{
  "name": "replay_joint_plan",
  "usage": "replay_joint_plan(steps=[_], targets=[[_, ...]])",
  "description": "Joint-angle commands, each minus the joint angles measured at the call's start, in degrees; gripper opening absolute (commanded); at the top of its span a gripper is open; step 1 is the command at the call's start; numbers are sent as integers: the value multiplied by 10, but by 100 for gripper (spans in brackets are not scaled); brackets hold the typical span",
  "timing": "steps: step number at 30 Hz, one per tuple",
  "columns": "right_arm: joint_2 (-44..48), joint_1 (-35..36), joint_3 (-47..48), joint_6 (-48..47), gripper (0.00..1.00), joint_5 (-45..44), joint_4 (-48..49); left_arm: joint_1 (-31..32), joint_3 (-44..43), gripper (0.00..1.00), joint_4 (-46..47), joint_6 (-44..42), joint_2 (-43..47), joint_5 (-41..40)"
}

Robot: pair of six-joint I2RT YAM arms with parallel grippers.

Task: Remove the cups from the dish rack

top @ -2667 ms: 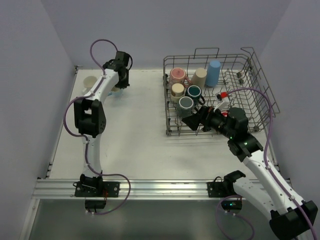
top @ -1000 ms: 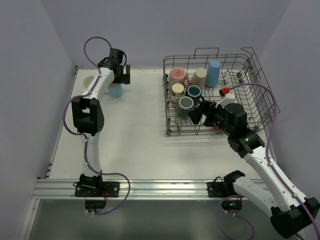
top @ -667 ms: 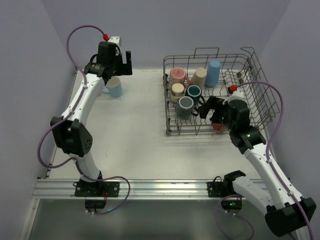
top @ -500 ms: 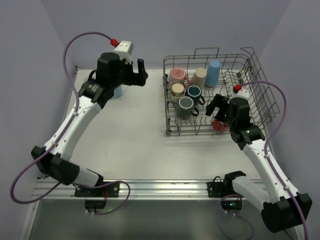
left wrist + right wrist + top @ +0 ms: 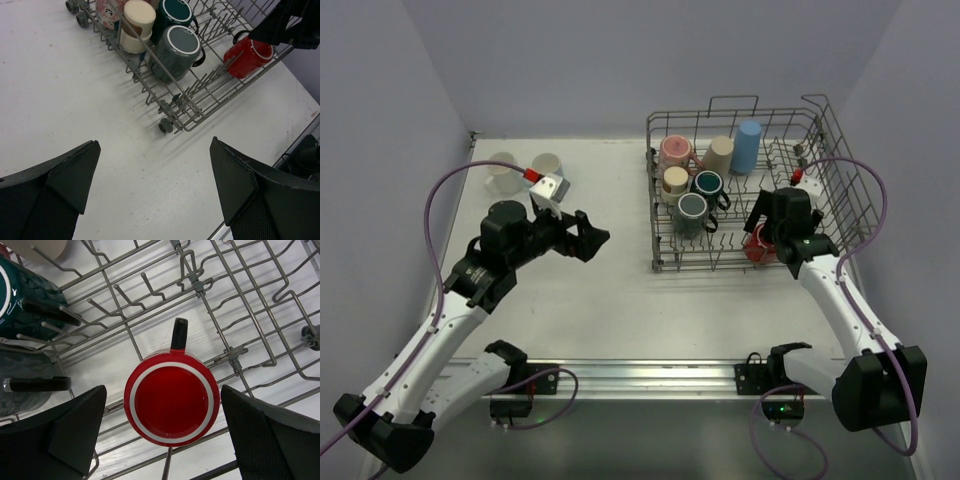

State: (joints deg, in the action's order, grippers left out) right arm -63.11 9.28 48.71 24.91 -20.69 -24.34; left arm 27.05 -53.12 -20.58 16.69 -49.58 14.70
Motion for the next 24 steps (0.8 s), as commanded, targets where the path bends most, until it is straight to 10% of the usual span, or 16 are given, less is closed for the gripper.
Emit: replay_joint_plan(steps=[1, 24], targets=[[-17, -3, 17, 3, 99, -20, -42, -2, 21, 100, 42, -20, 22, -2], [-128, -6, 88, -25, 99, 26, -168, 0, 60, 100, 56, -26, 40, 18]])
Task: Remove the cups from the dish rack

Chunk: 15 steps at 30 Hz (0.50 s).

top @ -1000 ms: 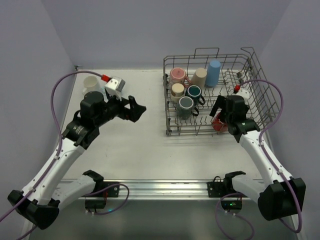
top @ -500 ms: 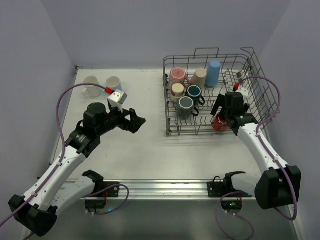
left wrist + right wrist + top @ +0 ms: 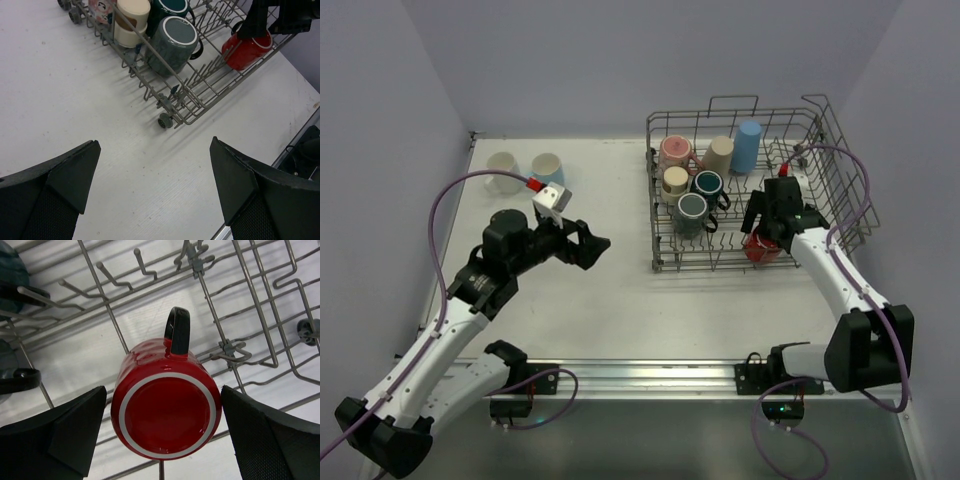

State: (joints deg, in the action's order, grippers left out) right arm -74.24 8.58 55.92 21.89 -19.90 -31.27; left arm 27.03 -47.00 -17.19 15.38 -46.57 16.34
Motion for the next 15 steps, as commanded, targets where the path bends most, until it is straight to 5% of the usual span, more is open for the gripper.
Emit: replay_joint_plan(steps=[1, 15], targets=[[-15, 1, 35, 5, 99, 1, -127, 4, -2, 100, 22, -13, 10, 1], [-48, -12, 62, -23, 99, 54, -161, 45, -5, 100, 7, -22, 35, -32]])
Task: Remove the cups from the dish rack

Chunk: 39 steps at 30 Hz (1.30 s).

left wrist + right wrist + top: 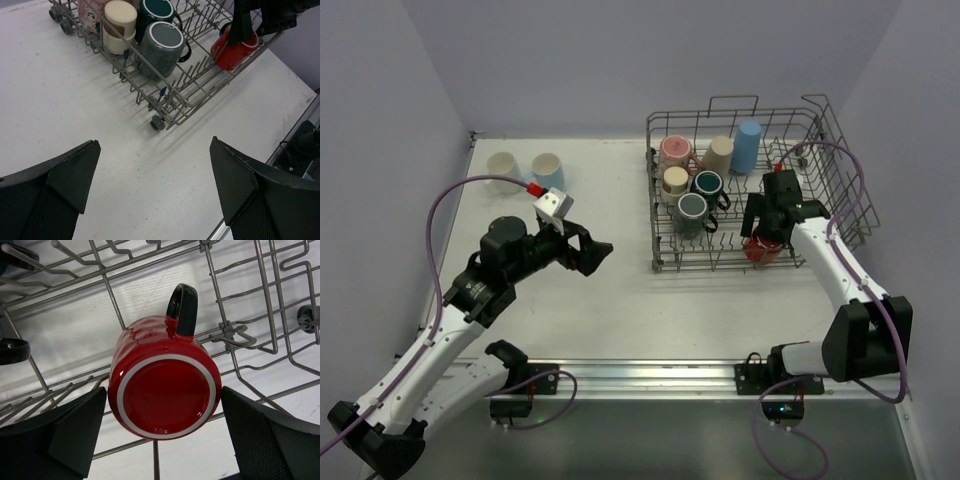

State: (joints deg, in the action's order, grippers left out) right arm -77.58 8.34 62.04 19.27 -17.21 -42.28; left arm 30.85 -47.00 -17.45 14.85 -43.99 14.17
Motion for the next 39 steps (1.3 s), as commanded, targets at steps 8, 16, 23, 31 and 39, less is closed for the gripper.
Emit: replay_joint_plan(steps=[8, 16, 23, 31, 39], targets=[[-53, -16, 27, -10, 99, 46, -23, 11, -2, 100, 10, -17, 10, -11], [-18, -17, 13, 8, 75, 21, 17, 11, 0, 100, 12, -16, 7, -17], [77, -17, 35, 17, 65, 38, 19, 11, 0, 100, 19, -9, -2, -6], [168, -16, 41, 47, 62, 156, 82, 11, -18, 100, 56, 34, -26, 69], [244, -17, -39, 176, 62, 422, 312, 12, -8, 97, 310, 239, -94, 215]])
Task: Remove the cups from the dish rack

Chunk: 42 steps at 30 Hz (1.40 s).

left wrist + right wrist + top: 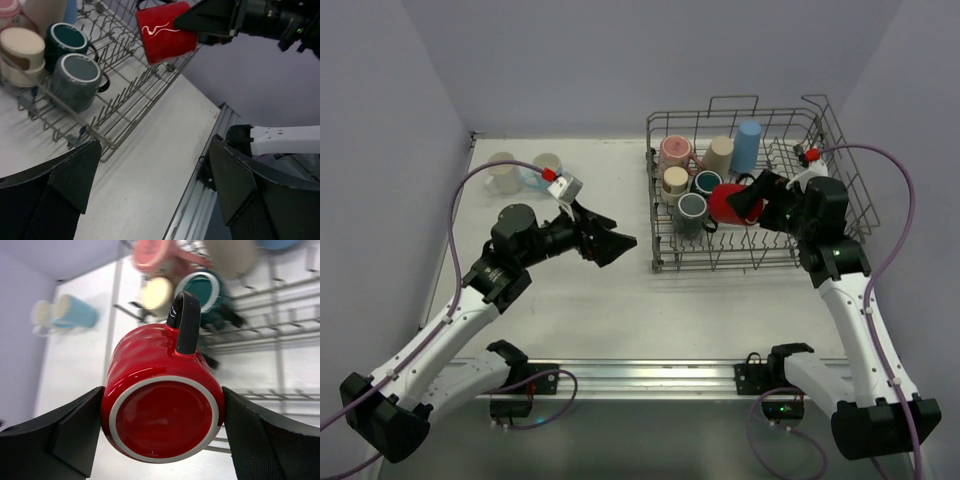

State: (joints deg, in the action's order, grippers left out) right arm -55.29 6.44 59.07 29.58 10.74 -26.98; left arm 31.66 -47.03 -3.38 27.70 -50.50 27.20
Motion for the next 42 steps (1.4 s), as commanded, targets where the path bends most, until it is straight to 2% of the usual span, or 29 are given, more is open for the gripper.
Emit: replay_joint_plan(steps=[1, 10, 13, 19, 23, 26, 28, 33, 34, 37, 38, 42], targets=[[28, 3, -21, 84, 62, 156, 190, 4, -8, 97, 189, 126, -42, 91], [59, 4, -126, 211, 62, 315, 382, 34, -39, 83, 390, 278, -203, 141], [61, 3, -149, 233, 63, 349, 423, 50, -67, 81, 396, 286, -245, 138], [57, 5, -171, 238, 63, 378, 441, 74, -106, 78, 399, 284, -275, 131], [51, 7, -187, 248, 63, 384, 457, 82, -111, 70, 406, 288, -289, 129], [39, 9, -198, 257, 63, 393, 475, 87, -111, 59, 419, 295, -297, 131], [33, 12, -209, 275, 63, 401, 511, 87, -111, 57, 423, 301, -300, 135], [19, 20, -215, 287, 63, 406, 535, 89, -104, 43, 457, 321, -311, 146], [14, 21, -217, 290, 63, 406, 541, 89, -102, 30, 467, 326, -312, 149], [11, 21, -229, 298, 63, 401, 556, 89, -102, 12, 456, 315, -304, 142], [11, 22, -229, 297, 63, 400, 555, 89, -103, 0, 447, 309, -299, 130], [9, 22, -229, 285, 87, 390, 537, 89, -117, 0, 366, 256, -276, 87]])
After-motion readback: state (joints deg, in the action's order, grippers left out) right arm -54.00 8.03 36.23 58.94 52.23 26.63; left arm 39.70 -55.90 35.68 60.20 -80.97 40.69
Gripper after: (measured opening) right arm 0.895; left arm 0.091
